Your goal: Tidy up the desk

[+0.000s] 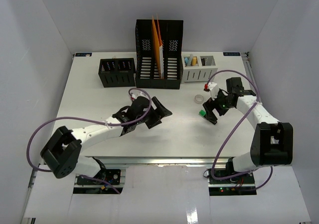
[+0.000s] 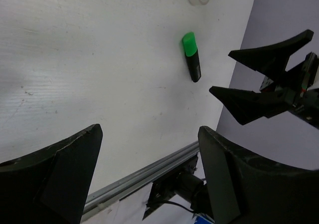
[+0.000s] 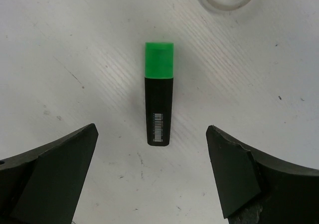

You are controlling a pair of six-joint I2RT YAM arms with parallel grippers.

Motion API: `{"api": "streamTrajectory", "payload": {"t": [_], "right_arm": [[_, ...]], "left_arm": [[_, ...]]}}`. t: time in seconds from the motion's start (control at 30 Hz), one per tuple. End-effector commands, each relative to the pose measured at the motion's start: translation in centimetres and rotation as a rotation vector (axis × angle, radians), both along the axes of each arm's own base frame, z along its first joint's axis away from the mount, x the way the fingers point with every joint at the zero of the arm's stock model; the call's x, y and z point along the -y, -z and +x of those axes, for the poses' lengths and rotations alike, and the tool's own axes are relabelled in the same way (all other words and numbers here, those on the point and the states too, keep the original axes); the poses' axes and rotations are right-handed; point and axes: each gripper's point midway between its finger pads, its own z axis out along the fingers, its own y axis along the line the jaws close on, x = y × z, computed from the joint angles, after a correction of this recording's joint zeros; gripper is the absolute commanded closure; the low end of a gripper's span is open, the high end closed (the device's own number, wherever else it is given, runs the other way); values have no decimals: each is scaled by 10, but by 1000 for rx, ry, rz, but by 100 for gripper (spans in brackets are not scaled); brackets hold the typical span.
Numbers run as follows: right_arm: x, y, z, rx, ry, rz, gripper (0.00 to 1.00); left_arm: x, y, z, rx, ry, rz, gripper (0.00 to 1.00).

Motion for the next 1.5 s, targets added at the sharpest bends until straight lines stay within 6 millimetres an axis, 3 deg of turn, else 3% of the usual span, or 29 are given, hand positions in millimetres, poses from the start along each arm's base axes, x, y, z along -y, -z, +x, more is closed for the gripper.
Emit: {"api": "streamTrajectory", "payload": {"t": [0.0, 0.1, 0.33, 0.5, 0.63, 0.7, 0.77, 0.83, 0.9, 1.03, 1.13, 1.27, 1.33, 1.47], "right_arm": [[6, 4, 12, 29, 22, -57, 4], [2, 11, 16, 18, 24, -57, 4], [-17, 25, 20, 20, -20, -66, 6], [-23, 35, 29, 15, -35, -94, 13], [-22, 48, 32, -19, -31, -115, 23], [-21, 54, 31, -38, -33, -121, 33], [-21, 56, 30, -44, -34, -120, 40], [-22, 57, 29, -50, -38, -114, 50], [-24, 56, 27, -50, -48, -107, 66], [-30, 53, 18, -80, -110, -77, 88], [-39, 36, 20, -74, -157, -35, 92], [-56, -14, 39, 20, -195, 51, 92], [-61, -49, 64, 125, -190, 66, 92], [-61, -129, 132, 370, -90, 135, 92]], "left_arm": [[6, 10, 13, -148, -146, 15, 13], [10, 15, 21, -179, -189, 32, 18], [16, 23, 31, -163, -168, 104, 19], [0, 25, 36, -98, -180, 189, 19], [-21, 9, 39, 27, -177, 254, 20], [-32, -4, 41, 103, -164, 284, 20], [-37, -27, 41, 254, -78, 307, 19], [-37, -69, 33, 480, 43, 281, 18], [-45, -76, 25, 629, 153, 349, 14], [-81, -100, 25, 741, 137, 500, 9], [-99, -107, 24, 776, 141, 585, 8], [-122, -98, 21, 774, 146, 692, 6], [-133, -73, 21, 727, 165, 744, 5], [-144, -39, 21, 638, 190, 735, 5]]}}
